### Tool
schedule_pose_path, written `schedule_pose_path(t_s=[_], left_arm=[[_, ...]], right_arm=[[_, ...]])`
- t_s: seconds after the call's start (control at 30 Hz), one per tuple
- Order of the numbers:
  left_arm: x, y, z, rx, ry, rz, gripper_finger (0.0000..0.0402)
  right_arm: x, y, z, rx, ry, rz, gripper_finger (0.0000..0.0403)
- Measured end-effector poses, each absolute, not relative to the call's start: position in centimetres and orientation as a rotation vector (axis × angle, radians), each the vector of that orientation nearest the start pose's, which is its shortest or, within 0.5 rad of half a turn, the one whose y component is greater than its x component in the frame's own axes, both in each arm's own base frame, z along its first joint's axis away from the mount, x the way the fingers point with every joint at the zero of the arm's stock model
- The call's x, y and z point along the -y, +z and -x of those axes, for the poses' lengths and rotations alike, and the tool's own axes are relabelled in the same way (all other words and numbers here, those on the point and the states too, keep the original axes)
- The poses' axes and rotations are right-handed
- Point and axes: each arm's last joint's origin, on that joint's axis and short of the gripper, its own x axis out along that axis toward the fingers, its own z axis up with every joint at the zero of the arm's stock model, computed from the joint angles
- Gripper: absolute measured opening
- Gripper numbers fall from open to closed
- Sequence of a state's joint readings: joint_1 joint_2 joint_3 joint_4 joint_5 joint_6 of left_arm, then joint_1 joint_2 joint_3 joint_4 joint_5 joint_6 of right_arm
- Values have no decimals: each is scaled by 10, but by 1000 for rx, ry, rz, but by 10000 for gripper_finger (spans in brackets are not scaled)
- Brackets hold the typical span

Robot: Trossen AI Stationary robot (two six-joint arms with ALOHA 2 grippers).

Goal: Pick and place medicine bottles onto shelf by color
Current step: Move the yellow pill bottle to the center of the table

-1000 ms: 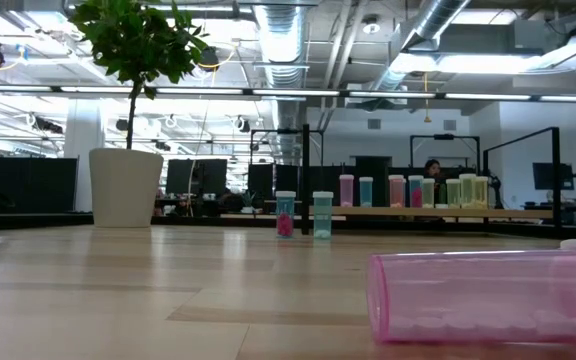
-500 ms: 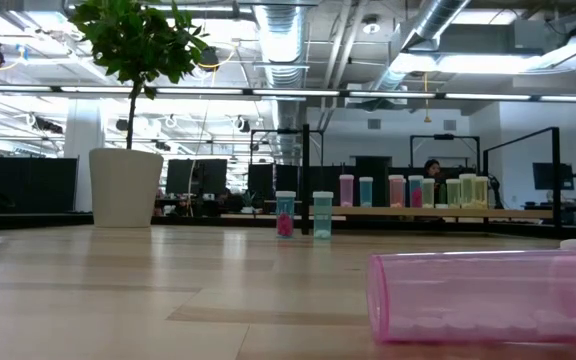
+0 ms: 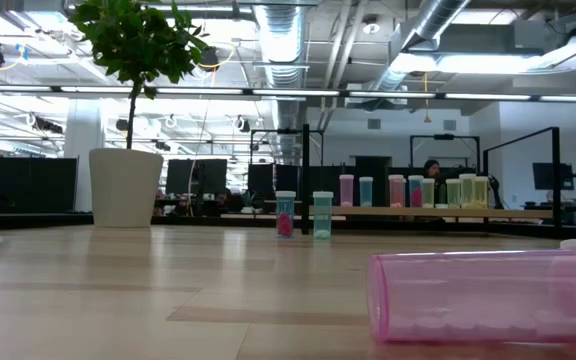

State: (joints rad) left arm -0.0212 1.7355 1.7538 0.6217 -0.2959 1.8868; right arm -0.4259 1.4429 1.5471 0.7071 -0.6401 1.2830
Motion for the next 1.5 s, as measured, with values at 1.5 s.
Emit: schedule_pose_path(t_s=[1.5], left_arm=[[5, 482, -387, 160, 733, -1768, 90]], right_arm=[[128, 512, -254, 296, 636, -679, 188]])
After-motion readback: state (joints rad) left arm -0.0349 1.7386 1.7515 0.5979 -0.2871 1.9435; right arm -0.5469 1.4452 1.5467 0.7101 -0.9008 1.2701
